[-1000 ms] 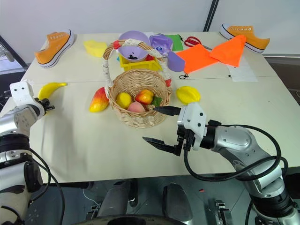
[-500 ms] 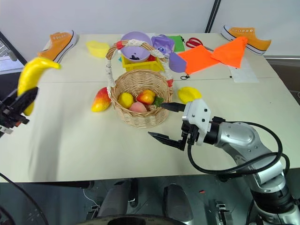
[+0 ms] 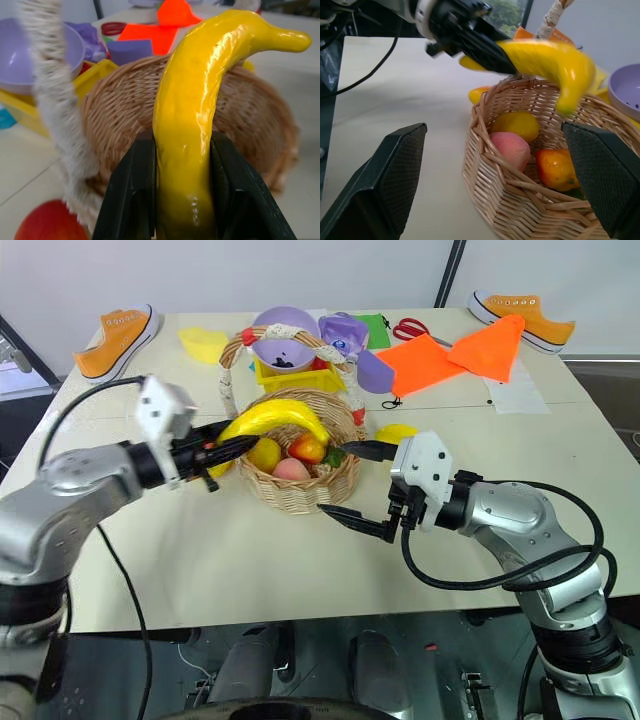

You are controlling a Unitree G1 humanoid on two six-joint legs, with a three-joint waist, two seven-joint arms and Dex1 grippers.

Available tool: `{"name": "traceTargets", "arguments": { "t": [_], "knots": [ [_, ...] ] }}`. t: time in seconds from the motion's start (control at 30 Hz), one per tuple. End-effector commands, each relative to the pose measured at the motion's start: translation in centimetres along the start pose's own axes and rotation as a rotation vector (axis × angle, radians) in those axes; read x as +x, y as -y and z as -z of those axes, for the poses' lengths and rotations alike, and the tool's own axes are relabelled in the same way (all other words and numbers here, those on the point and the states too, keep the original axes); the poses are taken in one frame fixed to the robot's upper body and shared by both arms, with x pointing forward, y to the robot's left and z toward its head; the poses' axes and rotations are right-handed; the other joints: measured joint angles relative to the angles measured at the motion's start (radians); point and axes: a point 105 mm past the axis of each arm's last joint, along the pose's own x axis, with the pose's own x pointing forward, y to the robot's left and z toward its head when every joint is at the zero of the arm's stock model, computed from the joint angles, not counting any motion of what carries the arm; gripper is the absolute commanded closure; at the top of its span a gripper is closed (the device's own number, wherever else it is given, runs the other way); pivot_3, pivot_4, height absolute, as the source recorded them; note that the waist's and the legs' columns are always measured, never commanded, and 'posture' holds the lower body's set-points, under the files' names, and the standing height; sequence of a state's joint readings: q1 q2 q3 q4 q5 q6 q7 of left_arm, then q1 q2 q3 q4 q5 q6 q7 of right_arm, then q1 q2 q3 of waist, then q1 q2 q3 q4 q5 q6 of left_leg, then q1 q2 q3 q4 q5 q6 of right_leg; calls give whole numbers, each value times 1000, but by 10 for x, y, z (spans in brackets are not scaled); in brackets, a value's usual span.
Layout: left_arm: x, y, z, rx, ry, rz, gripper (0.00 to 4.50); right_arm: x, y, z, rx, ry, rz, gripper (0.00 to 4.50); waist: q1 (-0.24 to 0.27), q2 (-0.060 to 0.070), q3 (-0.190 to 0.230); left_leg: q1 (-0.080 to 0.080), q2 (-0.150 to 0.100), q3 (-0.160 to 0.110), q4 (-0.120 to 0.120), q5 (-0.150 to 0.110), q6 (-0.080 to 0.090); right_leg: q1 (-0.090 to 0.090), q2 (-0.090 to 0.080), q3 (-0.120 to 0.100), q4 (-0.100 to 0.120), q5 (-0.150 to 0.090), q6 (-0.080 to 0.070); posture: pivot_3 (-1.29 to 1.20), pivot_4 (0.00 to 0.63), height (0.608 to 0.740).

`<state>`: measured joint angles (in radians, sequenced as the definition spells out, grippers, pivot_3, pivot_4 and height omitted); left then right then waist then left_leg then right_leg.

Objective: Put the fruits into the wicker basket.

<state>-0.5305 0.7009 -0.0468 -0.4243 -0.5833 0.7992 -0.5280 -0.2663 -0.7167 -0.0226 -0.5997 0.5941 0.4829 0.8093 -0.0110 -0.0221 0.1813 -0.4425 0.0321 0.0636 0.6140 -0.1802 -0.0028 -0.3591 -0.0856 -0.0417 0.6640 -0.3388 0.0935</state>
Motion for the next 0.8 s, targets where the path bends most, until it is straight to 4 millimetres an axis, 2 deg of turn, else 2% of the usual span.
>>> {"name": "traceTargets", "arguments": {
  "t": [0.03, 0.1, 0.2, 0.23, 0.4, 0.5, 0.6, 0.7, 0.8],
  "knots": [
    [14, -2, -10, 34, 12, -16, 2636, -1, -3, -10, -30, 31, 22, 0, 1, 0, 0, 0, 0, 0, 0, 0, 0, 0, 0, 0, 0, 0, 0, 0, 150, 729],
    [20, -4, -14, 39, 23, -23, 1814, -1, -5, -11, -27, 31, 32, 0, 0, 0, 0, 0, 0, 0, 0, 0, 0, 0, 1, 0, 0, 0, 1, 0, 150, 729],
    [18, -11, -21, 32, 54, -44, 299, -2, -6, -11, -25, 28, 49, 0, -1, 0, 0, 0, 1, 0, 1, 0, 0, 0, 2, 0, 1, 0, 1, 0, 150, 729],
    [11, -14, -23, 9, 73, -35, 69, -3, -6, -11, -26, 26, 56, 0, -1, 0, 0, 0, 1, 0, 1, 0, 0, 0, 2, 0, 1, 0, 1, 0, 150, 729],
    [-39, -21, -25, -199, 165, 30, 69, -6, -5, -13, -35, 20, 70, 0, -6, 0, 0, 0, 2, 0, 0, 0, 0, -1, 2, 1, 1, 0, 1, 0, 150, 729],
    [-64, -30, -8, -250, 110, -14, 69, -5, -4, -17, -46, 28, 69, 0, -3, 0, 0, 0, 2, -1, 1, 0, -1, -1, 3, 0, 2, 0, 1, 0, 150, 729],
    [-84, -63, 21, -237, -12, -246, 69, -3, -3, -27, -67, 52, 51, 0, 0, 0, 0, 1, 2, -1, 1, 0, -1, 0, 2, 0, 2, 0, 0, 0, 150, 729],
    [-92, -85, 46, -171, -137, -393, 69, 1, -3, -37, -76, 79, 26, 0, 3, 0, 0, 1, 2, -1, 1, 0, -1, 0, 1, 0, 2, 0, 0, 0, 150, 729],
    [-78, -93, 53, -210, -133, -428, 69, 5, -3, -39, -75, 89, 7, 0, 13, 0, 0, 0, 1, -1, 1, 0, -1, 0, 0, 0, 1, 0, 0, 0, 150, 729]
  ]
}}
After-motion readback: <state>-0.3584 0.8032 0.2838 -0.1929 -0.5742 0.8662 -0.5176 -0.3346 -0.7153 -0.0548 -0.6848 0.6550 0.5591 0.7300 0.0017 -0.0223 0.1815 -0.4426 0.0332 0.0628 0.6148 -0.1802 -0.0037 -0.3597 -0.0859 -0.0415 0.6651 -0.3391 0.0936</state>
